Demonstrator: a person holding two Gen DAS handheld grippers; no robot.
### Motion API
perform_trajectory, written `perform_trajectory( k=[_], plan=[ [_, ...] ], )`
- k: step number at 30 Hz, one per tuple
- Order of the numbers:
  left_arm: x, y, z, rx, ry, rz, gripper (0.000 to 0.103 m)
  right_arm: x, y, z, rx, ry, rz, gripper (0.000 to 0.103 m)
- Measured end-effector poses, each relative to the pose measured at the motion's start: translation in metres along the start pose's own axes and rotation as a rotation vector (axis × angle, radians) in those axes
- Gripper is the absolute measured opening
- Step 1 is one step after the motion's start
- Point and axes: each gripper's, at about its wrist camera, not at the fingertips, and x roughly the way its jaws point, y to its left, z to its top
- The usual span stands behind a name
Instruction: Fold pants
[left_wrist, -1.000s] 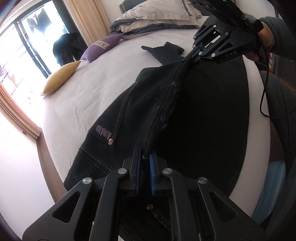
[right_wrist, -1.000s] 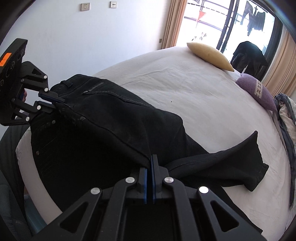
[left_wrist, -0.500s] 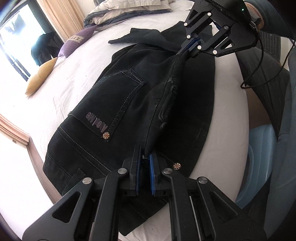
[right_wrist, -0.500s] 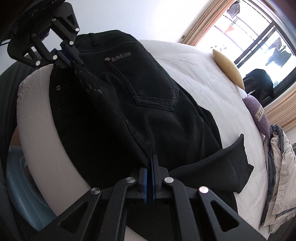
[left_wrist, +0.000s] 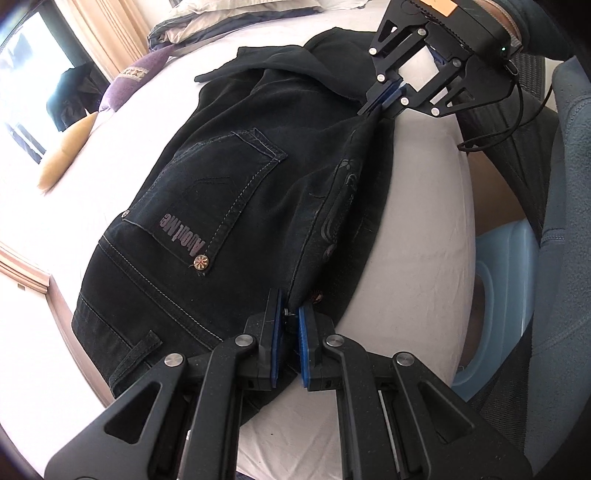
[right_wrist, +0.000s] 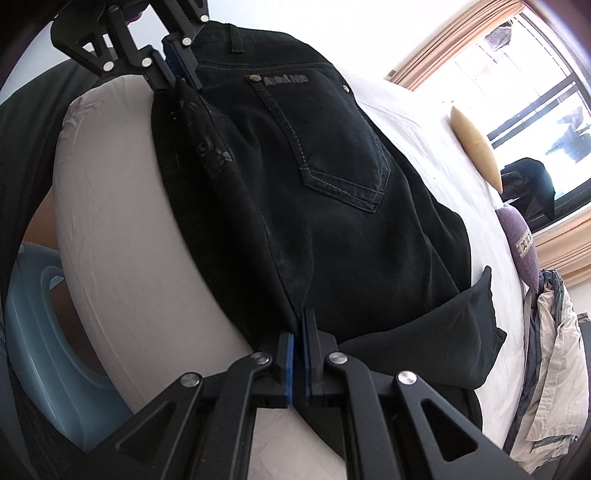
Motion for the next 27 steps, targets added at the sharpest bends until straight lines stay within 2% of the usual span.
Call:
perform_trajectory(
  k=[16,22,25,26,27],
  plan=[
    [0.005,0.008,-0.014,-0.002,-0.003,-0.01,0.007,0.008,0.01,-0.001,-0.024,0.022,0.004,0.005],
    [0.01,0.014,-0.019,-0.018,-0.03,0.004,0.011,0.014,0.014,0.003,-0.025,0.034,-0.01,0.007],
    [0.007,0.015,-0.016,-0.018,0.003,0.016,0.016,0.015,0.014,0.004,-0.024,0.038,-0.017,0.007],
    [0.006,0.016,-0.015,-0.023,0.016,0.018,0.021,0.016,0.013,0.005,-0.016,0.038,-0.015,0.007],
    [0.004,0.019,-0.016,-0.034,0.032,0.015,0.033,0.016,0.012,0.005,-0.004,0.037,-0.011,0.007]
  ],
)
